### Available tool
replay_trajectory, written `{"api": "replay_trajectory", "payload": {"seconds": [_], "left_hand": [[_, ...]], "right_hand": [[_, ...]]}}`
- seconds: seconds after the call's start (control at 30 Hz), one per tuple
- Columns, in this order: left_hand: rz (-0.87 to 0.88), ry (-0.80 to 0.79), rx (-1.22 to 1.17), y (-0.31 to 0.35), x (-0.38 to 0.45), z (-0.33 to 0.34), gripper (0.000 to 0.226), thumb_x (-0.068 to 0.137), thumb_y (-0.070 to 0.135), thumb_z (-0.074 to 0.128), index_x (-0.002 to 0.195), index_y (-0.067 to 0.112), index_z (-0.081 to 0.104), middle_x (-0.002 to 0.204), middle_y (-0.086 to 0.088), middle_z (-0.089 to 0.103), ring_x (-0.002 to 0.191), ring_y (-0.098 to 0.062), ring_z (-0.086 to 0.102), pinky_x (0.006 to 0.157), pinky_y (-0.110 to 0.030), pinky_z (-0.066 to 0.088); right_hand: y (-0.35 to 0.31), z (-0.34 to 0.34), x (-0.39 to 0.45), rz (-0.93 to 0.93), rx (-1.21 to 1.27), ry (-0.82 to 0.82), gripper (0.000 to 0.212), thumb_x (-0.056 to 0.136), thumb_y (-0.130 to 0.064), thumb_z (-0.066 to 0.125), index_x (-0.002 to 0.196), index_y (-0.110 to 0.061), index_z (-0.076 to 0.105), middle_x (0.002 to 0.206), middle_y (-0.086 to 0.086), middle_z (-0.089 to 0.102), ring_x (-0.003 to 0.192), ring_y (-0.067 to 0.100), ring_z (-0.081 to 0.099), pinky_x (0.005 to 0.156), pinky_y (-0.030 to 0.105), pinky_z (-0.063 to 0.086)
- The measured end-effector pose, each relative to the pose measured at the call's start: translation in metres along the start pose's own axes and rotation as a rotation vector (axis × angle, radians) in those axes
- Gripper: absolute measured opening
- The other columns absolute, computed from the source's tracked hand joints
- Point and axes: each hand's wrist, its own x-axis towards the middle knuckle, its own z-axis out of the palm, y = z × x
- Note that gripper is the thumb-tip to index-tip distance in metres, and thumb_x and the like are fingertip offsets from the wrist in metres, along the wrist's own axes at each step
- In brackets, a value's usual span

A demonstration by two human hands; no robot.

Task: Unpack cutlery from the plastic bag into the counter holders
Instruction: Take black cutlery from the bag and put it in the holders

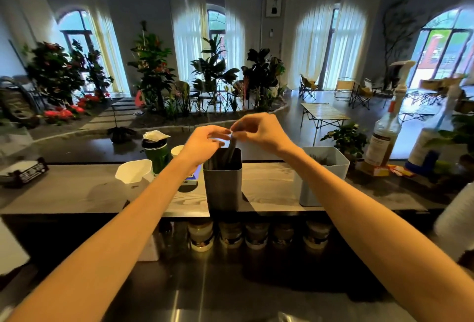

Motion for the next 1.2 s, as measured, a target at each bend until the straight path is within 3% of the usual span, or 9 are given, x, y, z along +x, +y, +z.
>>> {"api": "replay_trajectory", "payload": {"seconds": [0.1, 0.23, 0.33, 0.47, 0.67, 0.8, 0.93, 1.1, 1.2], "left_hand": [[-0.016, 0.023, 0.107, -0.015, -0.017, -0.001, 0.040, 0.092, -0.011, 0.049, 0.120, 0.011, 0.068, 0.115, -0.008, 0.071, 0.105, -0.019, 0.066, 0.089, -0.025, 0.053], [0.060, 0.044, 0.130, -0.027, -0.061, 0.007, 0.032, 0.091, -0.012, 0.055, 0.117, 0.004, 0.067, 0.107, -0.010, 0.071, 0.097, -0.014, 0.064, 0.074, -0.004, 0.048], [0.091, 0.009, 0.111, -0.040, -0.100, 0.020, 0.028, 0.092, -0.006, 0.059, 0.114, 0.009, 0.067, 0.103, -0.004, 0.072, 0.097, -0.011, 0.066, 0.081, -0.014, 0.052], [-0.008, -0.209, -0.013, -0.067, -0.162, 0.056, 0.020, 0.095, 0.002, 0.062, 0.110, 0.013, 0.068, 0.098, -0.001, 0.074, 0.090, -0.012, 0.071, 0.082, -0.024, 0.058], [-0.237, -0.623, -0.166, -0.137, -0.260, 0.133, 0.018, 0.100, 0.002, 0.055, 0.099, 0.012, 0.070, 0.091, -0.006, 0.076, 0.088, -0.017, 0.073, 0.079, -0.026, 0.058], [-0.365, -0.824, -0.021, -0.175, -0.316, 0.190, 0.026, 0.103, 0.002, 0.045, 0.108, 0.006, 0.071, 0.109, -0.015, 0.073, 0.101, -0.016, 0.070, 0.088, -0.027, 0.057], [-0.398, -0.822, 0.292, -0.199, -0.343, 0.220, 0.035, 0.101, 0.006, 0.042, 0.127, 0.013, 0.065, 0.128, -0.009, 0.067, 0.120, -0.023, 0.062, 0.101, -0.034, 0.049], [-0.479, -0.697, 0.505, -0.215, -0.355, 0.225, 0.041, 0.094, 0.004, 0.047, 0.129, 0.019, 0.061, 0.128, -0.007, 0.067, 0.119, -0.026, 0.061, 0.097, -0.033, 0.049], [-0.499, -0.662, 0.456, -0.217, -0.356, 0.226, 0.042, 0.093, 0.003, 0.048, 0.130, 0.018, 0.061, 0.126, -0.006, 0.067, 0.118, -0.024, 0.062, 0.097, -0.033, 0.050]], "right_hand": [[0.007, 0.015, -0.017, 0.082, -0.101, -0.051, 0.028, 0.084, -0.017, 0.082, 0.109, -0.008, 0.075, 0.104, 0.006, 0.076, 0.090, 0.014, 0.071, 0.088, 0.033, 0.060], [0.007, 0.018, -0.068, 0.154, -0.038, 0.025, 0.024, 0.085, -0.022, 0.081, 0.106, -0.012, 0.075, 0.098, -0.001, 0.077, 0.080, 0.007, 0.070, 0.078, 0.021, 0.058], [0.004, 0.025, -0.127, 0.251, 0.044, 0.027, 0.019, 0.089, -0.025, 0.077, 0.105, -0.016, 0.075, 0.095, -0.005, 0.076, 0.082, 0.006, 0.071, 0.075, 0.017, 0.056], [0.010, 0.049, -0.222, 0.448, 0.202, -0.053, 0.014, 0.094, -0.023, 0.071, 0.105, -0.014, 0.074, 0.090, 0.000, 0.078, 0.081, 0.010, 0.075, 0.074, 0.024, 0.060], [0.020, 0.103, -0.365, 0.892, 0.350, -0.574, 0.017, 0.101, -0.009, 0.058, 0.103, 0.000, 0.073, 0.085, 0.006, 0.077, 0.072, 0.008, 0.073, 0.068, 0.017, 0.056], [0.041, 0.156, -0.443, 0.993, 0.090, -0.837, 0.023, 0.097, -0.015, 0.059, 0.118, -0.011, 0.068, 0.111, 0.009, 0.073, 0.099, 0.019, 0.071, 0.089, 0.033, 0.057], [0.083, 0.198, -0.504, 1.077, -0.089, -0.712, 0.058, 0.079, -0.051, 0.064, 0.131, -0.025, 0.055, 0.126, -0.002, 0.064, 0.117, 0.020, 0.062, 0.098, 0.035, 0.053], [0.054, 0.202, -0.493, 1.145, -0.085, -0.588, 0.024, 0.089, -0.037, 0.072, 0.097, -0.017, 0.062, 0.092, -0.001, 0.059, 0.083, 0.014, 0.055, 0.072, 0.028, 0.045], [0.043, 0.220, -0.492, 1.196, -0.079, -0.555, 0.031, 0.087, -0.046, 0.071, 0.088, -0.018, 0.059, 0.087, 0.001, 0.062, 0.080, 0.016, 0.057, 0.064, 0.028, 0.043]]}}
